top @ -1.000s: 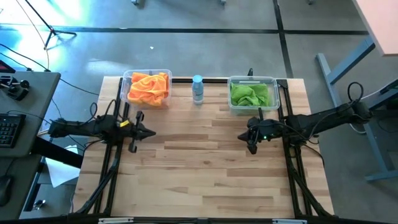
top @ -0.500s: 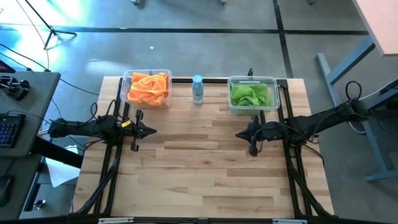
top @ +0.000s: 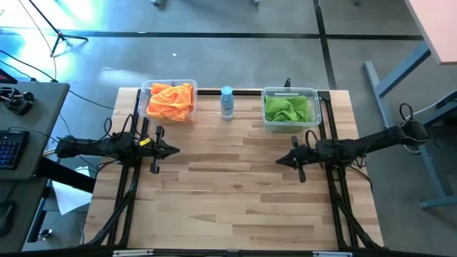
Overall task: Sort microfiber towel by color & place in baskets
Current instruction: Return to Home Position
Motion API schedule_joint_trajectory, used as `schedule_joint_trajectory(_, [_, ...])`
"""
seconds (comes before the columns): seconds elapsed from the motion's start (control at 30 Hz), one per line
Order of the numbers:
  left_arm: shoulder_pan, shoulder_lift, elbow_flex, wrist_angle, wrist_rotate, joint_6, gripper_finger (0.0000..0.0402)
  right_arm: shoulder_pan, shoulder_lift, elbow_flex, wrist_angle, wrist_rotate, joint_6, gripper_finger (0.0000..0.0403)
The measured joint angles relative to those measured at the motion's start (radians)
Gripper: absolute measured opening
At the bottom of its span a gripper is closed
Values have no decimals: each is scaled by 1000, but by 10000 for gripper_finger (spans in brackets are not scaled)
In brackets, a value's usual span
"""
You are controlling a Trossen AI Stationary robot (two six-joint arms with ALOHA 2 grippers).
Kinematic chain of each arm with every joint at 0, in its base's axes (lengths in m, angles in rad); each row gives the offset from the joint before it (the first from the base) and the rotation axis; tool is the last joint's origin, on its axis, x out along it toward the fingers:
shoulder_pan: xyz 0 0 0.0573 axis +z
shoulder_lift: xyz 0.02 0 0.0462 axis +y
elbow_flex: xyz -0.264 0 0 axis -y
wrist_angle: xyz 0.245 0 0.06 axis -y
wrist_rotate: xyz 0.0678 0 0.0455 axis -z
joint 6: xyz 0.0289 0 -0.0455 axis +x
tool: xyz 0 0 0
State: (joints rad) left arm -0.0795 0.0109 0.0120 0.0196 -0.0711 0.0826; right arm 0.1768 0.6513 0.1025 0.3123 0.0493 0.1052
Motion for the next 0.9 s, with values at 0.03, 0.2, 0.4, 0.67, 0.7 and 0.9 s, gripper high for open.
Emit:
schedule_joint_trajectory(0.03, [0,0,0,0,0,0,0,0,-38,-26,10,3,-1,0])
schedule_joint_trajectory(0.2, [0,0,0,-1,0,0,0,0,-250,-90,-41,10,-17,0])
schedule_joint_trajectory(0.4, [0,0,0,-1,0,0,0,-47,-470,-87,-101,-63,-88,0])
schedule_joint_trajectory(0.67, [0,0,0,0,1,0,0,-113,-651,-85,-184,-167,-84,0])
schedule_joint_trajectory(0.7, [0,0,0,-1,0,0,0,-117,-647,-87,-190,-166,-85,0])
schedule_joint_trajectory(0.9, [0,7,2,-1,0,0,0,-146,-648,-87,-233,-155,-95,0])
